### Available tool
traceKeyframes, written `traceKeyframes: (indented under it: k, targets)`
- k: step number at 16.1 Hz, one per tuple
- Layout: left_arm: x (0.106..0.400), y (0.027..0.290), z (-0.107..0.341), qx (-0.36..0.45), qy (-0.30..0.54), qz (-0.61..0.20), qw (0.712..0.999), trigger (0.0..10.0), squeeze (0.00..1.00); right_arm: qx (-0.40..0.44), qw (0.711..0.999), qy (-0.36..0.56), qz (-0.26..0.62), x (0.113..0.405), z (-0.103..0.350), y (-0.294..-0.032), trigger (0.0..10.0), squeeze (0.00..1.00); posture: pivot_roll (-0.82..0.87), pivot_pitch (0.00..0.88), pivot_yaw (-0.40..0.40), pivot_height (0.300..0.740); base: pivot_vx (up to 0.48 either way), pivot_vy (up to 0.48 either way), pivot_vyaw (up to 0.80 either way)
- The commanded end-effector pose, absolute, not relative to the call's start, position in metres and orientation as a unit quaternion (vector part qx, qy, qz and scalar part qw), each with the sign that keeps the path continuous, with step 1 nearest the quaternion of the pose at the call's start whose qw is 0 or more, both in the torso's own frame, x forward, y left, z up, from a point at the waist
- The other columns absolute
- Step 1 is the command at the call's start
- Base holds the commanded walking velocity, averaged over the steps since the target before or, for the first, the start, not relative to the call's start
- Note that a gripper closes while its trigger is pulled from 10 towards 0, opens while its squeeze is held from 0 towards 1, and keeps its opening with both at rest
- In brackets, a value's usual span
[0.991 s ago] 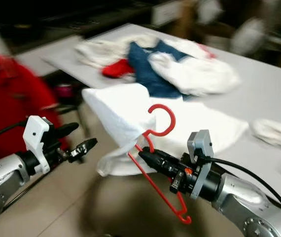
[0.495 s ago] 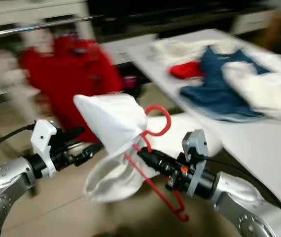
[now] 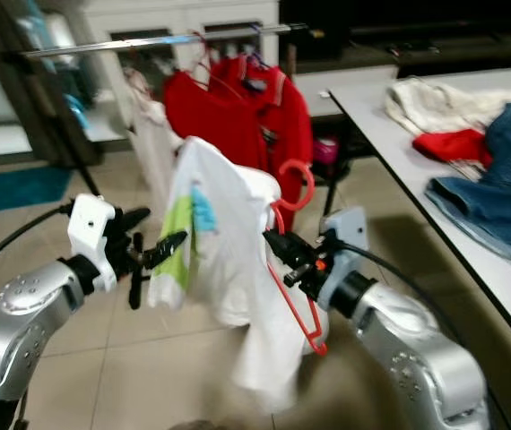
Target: Hang hanger
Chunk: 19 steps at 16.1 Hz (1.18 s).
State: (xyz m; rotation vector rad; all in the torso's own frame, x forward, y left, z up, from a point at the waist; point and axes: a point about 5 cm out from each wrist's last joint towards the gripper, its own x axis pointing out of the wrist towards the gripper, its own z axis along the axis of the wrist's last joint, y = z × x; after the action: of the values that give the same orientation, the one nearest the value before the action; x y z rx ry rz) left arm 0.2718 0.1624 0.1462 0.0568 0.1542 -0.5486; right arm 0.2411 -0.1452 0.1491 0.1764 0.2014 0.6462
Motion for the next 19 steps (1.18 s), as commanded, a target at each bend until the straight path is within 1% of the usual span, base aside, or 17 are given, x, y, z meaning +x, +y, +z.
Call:
traceKeyframes:
  k: [1,2,4,5,7,9,10,11,12,13,14,15,16,17,19]
  targets:
    - [0.276,0.171,0.145,0.03,0.081,-0.245,0.966,10.0,0.0,0.068,0.949,0.089,0.295,0.252,0.15,-0.142,10.0,0.0,0.02,0.0,0.039,0.74,0.0,-0.244,0.0]
    - [0.272,0.169,0.142,0.033,0.082,-0.24,0.967,10.0,0.0,0.085,0.957,0.105,0.257,0.262,0.141,-0.144,10.0,0.0,0.03,0.0,0.027,0.74,0.0,-0.244,0.0]
    - [0.266,0.169,0.141,0.033,0.084,-0.239,0.967,10.0,0.0,0.057,0.952,0.106,0.281,0.268,0.142,-0.132,10.0,0.0,0.02,0.0,0.018,0.74,0.0,-0.242,0.0]
    - [0.265,0.167,0.141,0.031,0.083,-0.235,0.968,10.0,0.0,0.058,0.95,0.099,0.292,0.27,0.146,-0.128,10.0,0.0,0.02,0.0,0.013,0.74,0.0,-0.24,0.0]
    - [0.265,0.165,0.139,0.015,0.084,-0.229,0.97,10.0,0.0,0.054,0.944,0.085,0.313,0.273,0.154,-0.125,10.0,0.0,0.02,0.0,0.006,0.74,0.0,0.0,0.0]
    - [0.265,0.16,0.136,0.004,0.088,-0.241,0.966,10.0,0.0,0.06,0.938,0.076,0.332,0.277,0.158,-0.122,10.0,0.0,0.04,0.0,0.004,0.74,0.0,0.0,0.0]
    - [0.267,0.16,0.14,-0.007,0.083,-0.245,0.966,10.0,0.47,0.075,0.934,0.072,0.342,0.278,0.162,-0.119,10.0,0.0,0.04,0.0,0.005,0.74,0.0,0.0,0.0]
    - [0.271,0.162,0.144,-0.006,0.076,-0.239,0.968,10.0,1.0,0.087,0.929,0.063,0.354,0.279,0.167,-0.116,10.0,0.0,0.04,0.0,0.006,0.74,0.0,0.0,0.0]
    - [0.275,0.165,0.146,0.0,0.068,-0.233,0.97,10.0,1.0,0.099,0.925,0.058,0.362,0.28,0.17,-0.115,10.0,0.0,0.04,0.0,0.008,0.74,0.0,0.0,0.0]
    - [0.279,0.167,0.142,0.007,0.086,-0.227,0.97,10.0,1.0,0.115,0.92,0.051,0.37,0.281,0.175,-0.114,10.0,0.0,0.03,0.0,0.024,0.74,0.0,0.0,0.0]
    - [0.28,0.164,0.14,0.006,0.094,-0.236,0.967,10.0,1.0,0.121,0.917,0.047,0.377,0.282,0.179,-0.114,10.0,0.0,0.01,0.0,0.04,0.74,0.0,0.0,0.0]
    - [0.281,0.162,0.14,0.004,0.094,-0.242,0.966,10.0,0.73,0.122,0.916,0.047,0.379,0.282,0.18,-0.114,10.0,0.0,0.01,0.0,0.04,0.74,0.0,0.0,0.0]
    - [0.282,0.154,0.138,-0.004,0.092,-0.261,0.961,10.0,0.0,0.128,0.914,0.044,0.384,0.283,0.185,-0.114,10.0,0.0,0.01,0.0,0.044,0.74,0.0,0.0,0.0]
    - [0.284,0.148,0.134,-0.01,0.095,-0.27,0.958,10.0,0.0,0.139,0.91,0.039,0.388,0.283,0.19,-0.113,10.0,0.0,-0.01,0.0,0.053,0.74,0.0,0.0,0.0]
    - [0.29,0.149,0.124,-0.014,0.102,-0.249,0.963,10.0,0.0,0.156,0.901,0.034,0.404,0.281,0.198,-0.112,10.0,0.0,-0.02,0.0,0.057,0.74,0.0,0.0,0.0]
